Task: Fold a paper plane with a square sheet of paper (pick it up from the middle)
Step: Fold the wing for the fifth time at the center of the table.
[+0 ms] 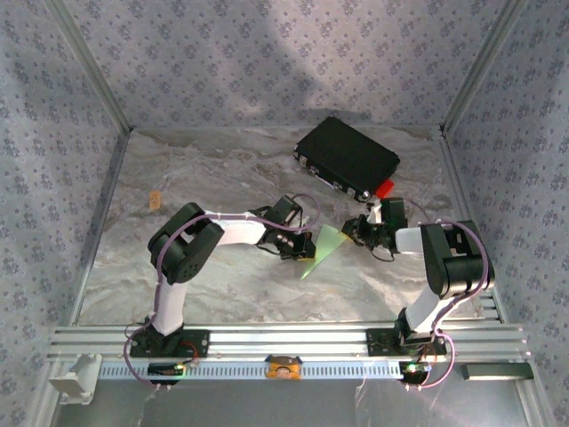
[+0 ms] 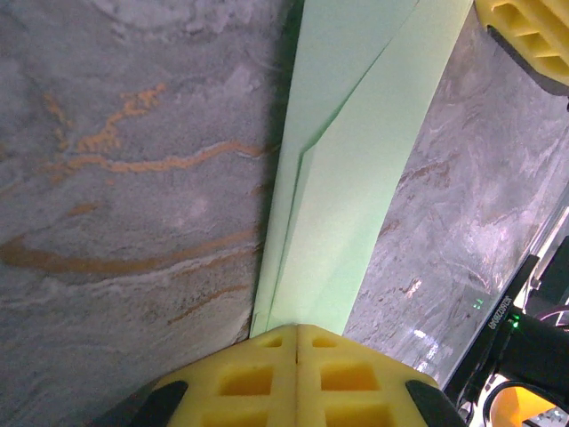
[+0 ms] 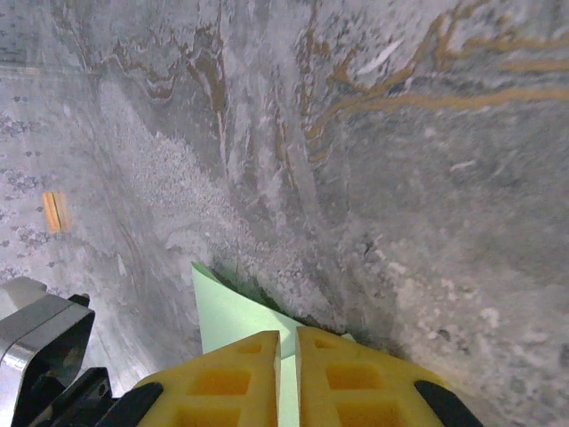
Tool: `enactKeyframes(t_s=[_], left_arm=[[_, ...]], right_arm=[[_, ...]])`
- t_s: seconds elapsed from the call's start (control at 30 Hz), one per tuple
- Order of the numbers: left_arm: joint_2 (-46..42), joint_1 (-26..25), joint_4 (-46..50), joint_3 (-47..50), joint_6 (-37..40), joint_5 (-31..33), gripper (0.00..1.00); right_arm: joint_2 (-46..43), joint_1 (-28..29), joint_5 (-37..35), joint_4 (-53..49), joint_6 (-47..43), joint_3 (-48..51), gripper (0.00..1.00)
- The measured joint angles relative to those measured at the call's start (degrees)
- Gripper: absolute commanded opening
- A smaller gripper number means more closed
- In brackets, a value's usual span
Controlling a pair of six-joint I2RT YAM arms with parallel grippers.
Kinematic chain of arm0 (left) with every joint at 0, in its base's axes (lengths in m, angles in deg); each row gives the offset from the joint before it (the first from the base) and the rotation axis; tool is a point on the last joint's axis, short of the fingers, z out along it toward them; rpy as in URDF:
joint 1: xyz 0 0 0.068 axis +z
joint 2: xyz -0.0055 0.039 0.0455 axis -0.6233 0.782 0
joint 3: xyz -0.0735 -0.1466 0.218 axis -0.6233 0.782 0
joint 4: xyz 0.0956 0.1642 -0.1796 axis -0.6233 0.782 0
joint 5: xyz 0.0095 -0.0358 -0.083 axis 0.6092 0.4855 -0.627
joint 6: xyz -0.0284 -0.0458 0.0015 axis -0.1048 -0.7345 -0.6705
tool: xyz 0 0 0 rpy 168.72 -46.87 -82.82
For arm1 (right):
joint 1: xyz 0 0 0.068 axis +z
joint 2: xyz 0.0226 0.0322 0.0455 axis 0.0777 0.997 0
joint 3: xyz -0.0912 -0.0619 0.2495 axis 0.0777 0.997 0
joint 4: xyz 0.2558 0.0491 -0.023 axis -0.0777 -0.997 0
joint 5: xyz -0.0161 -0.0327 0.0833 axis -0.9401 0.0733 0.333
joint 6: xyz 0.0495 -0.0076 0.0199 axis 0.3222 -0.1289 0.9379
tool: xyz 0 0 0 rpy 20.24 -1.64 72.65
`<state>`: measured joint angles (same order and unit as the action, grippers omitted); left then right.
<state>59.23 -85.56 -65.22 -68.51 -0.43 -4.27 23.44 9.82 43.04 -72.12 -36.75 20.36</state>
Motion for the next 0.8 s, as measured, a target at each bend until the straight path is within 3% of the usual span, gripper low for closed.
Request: enactKeyframes(t_s=[0.37,0.63,0.8], left_arm=[[0.0,0.0,-0.1,0.0,-0.5,0.0,0.00],[0.0,0.0,-0.1,0.0,-1.0,0.0,0.00],[-0.1,0.0,0.1,-0.1,-0.9,0.2,0.00]], right_arm=[[-12.4,1.0,-4.8,-5.7,-0.6,0.2,0.14],[-8.6,10.6,-3.7,-6.2,0.2,0.9,0.08],[-4.6,12.2,-3.9,-5.8,2.3,0.9,0.04]])
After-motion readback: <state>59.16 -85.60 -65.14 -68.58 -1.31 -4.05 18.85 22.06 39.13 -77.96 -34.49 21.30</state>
